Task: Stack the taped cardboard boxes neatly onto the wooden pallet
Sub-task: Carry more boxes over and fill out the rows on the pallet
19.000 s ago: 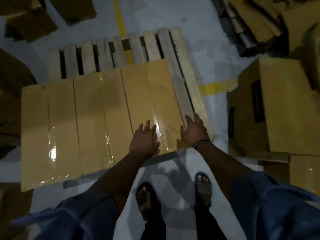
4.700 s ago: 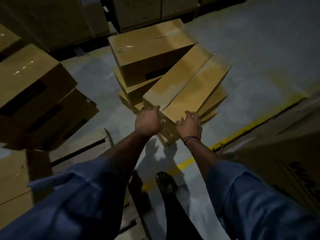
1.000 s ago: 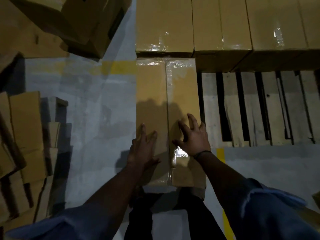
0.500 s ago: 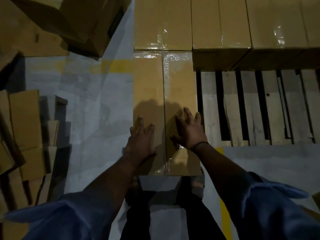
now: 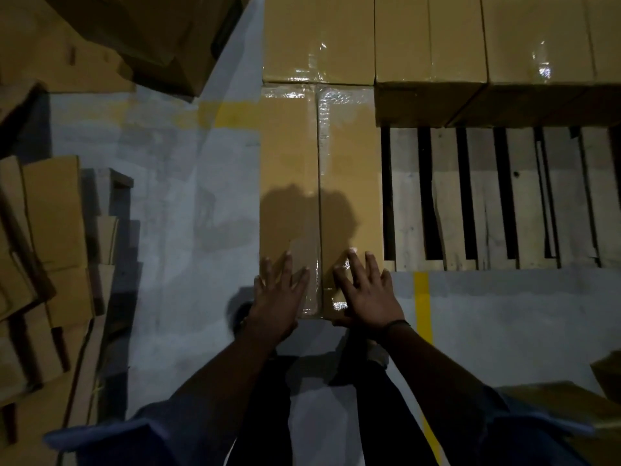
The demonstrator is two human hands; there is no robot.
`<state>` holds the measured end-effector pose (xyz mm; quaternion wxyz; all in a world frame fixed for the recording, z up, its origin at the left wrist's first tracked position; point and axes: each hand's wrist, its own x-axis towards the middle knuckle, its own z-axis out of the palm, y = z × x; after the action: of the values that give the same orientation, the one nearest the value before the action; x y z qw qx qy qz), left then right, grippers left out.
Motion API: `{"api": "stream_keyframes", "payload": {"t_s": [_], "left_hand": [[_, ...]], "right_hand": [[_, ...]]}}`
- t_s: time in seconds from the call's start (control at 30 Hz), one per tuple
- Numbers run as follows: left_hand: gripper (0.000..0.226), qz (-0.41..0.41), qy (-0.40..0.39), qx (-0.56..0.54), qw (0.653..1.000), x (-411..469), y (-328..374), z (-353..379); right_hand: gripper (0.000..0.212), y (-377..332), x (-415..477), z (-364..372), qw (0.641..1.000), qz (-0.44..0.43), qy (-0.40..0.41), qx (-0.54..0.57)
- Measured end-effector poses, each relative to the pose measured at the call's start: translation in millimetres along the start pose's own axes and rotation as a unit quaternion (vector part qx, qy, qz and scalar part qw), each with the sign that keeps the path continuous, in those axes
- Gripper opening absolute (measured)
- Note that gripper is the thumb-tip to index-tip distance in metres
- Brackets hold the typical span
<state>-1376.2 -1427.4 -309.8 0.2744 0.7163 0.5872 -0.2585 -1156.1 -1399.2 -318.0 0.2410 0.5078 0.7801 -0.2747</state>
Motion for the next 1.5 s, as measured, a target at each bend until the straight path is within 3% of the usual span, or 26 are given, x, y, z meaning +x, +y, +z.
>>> {"api": "stream_keyframes", "payload": {"t_s": [0.37,0.97,1.17,1.5], "left_hand": [[0.100,-0.006,0.026,0.025,0.999,0,0,-2],[0.112,0.005,0.043,0.062,0.997,3,-6,-13],[0.117,0.020,0.040,0.070,0.997,6,-5,-18],[0.108,0.034,0.044,0.075,0.996,7,-8,-16]], "right_hand": [[0.116,1,2,0,1.000,-0.003,0.007,-0.005],[0.114,5,5,-6,1.000,0.003,0.024,0.000],[0.123,6,5,-2,0.999,-0.014,0.002,-0.031],[0.118,9,9,3,0.999,-0.015,0.018,-0.047]]}}
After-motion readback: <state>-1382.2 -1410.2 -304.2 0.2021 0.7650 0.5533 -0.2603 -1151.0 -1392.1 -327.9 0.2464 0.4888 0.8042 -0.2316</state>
